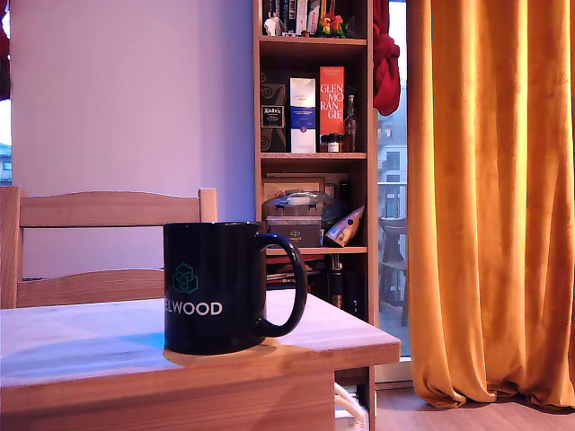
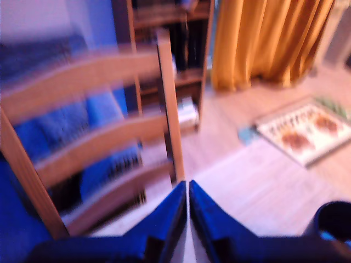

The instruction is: Pick up the coffee capsules on the table and drop them inside the coffee cup

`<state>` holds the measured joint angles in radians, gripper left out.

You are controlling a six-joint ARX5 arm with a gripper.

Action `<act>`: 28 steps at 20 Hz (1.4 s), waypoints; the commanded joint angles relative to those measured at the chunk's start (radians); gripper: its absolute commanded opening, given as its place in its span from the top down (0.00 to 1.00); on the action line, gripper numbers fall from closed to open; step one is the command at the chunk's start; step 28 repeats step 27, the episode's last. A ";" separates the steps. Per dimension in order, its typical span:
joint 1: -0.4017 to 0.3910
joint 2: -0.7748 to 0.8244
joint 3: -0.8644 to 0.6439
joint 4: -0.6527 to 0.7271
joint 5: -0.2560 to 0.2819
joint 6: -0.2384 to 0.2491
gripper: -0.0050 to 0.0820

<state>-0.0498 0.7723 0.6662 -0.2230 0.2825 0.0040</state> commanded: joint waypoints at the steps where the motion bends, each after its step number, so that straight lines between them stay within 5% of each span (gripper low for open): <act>1: 0.014 -0.029 -0.073 0.010 0.001 0.005 0.96; 5: 0.055 -0.144 -0.185 0.041 0.001 0.005 0.96; 6: 0.058 -0.179 -0.203 0.046 0.001 -0.050 0.96; 10: 0.058 -0.320 -0.277 0.076 -0.005 -0.057 0.96; 13: 0.058 -0.414 -0.331 0.073 -0.046 -0.109 0.96; 28: 0.048 -0.519 -0.395 0.105 -0.089 -0.082 0.96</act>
